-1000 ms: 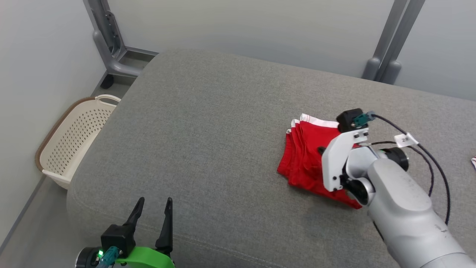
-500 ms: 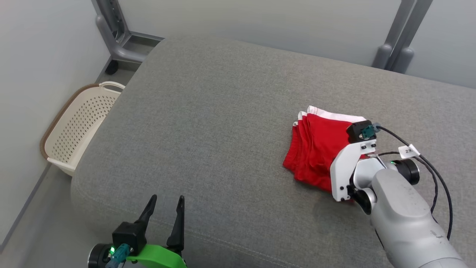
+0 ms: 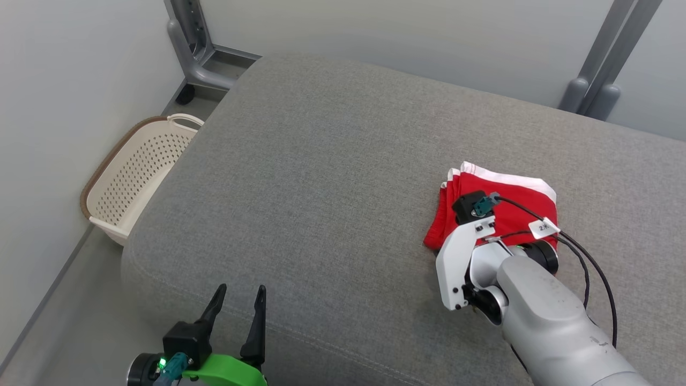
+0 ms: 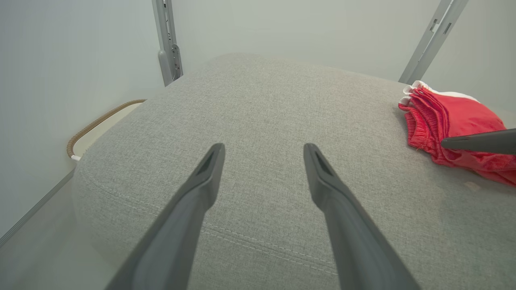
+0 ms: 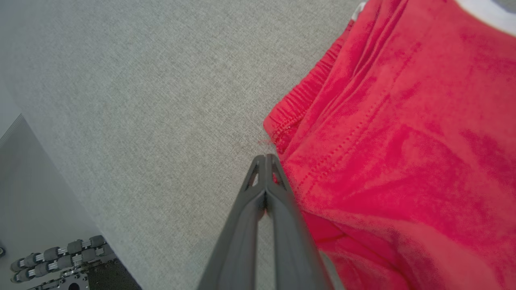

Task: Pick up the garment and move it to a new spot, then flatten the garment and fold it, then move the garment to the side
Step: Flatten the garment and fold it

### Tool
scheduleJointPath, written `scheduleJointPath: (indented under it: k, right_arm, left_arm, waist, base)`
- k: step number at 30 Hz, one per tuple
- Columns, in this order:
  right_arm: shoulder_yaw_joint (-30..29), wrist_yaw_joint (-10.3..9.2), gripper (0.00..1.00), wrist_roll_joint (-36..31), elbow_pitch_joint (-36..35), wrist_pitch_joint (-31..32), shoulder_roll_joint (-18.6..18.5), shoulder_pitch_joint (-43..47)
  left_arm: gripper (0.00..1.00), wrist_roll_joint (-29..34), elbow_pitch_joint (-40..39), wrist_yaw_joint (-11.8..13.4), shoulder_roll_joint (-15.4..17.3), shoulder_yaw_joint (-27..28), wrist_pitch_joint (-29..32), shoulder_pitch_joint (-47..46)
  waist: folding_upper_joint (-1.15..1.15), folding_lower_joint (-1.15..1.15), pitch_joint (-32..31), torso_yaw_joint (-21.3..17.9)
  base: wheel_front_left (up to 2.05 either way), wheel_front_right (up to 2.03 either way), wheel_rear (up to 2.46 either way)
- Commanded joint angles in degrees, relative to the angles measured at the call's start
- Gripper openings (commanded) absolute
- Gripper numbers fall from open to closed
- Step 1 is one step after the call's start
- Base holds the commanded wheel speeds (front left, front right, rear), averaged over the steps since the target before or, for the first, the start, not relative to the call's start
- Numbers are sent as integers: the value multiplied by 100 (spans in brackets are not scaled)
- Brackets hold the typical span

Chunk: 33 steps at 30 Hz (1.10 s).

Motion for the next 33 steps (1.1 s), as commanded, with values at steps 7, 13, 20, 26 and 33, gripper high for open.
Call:
scheduleJointPath:
  k: [7, 13, 20, 26, 33]
  right_arm:
    - [555, -3, 0, 629, -55, -66, -26, -335]
    - [668, -3, 11, 960, -71, -142, -25, -740]
    - [99, -3, 100, 882, 405, -126, -25, -1073]
    - [-781, -3, 100, 499, 1130, -165, -94, -1235]
    - [-1591, -3, 100, 119, 1774, -452, -295, -1214]
  left_arm:
    - [100, 22, 9, -8, 9, 35, -26, 1]
    - [100, 11, -40, 55, 83, 167, -23, 80]
    - [100, 21, -103, 81, 165, 208, -22, 170]
    - [100, -4, -182, 112, 219, 197, 5, 236]
    - [100, -19, -267, 124, 221, 161, 11, 150]
  waist:
    - [0, 0, 18, 45]
    - [0, 0, -123, -136]
    - [0, 0, -331, -447]
    - [0, 0, -398, -745]
    - [0, 0, -181, -936]
  base:
    - [0, 0, 0]
    - [0, 0, 0]
    - [0, 0, 0]
    - [0, 0, 0]
    - [0, 0, 0]
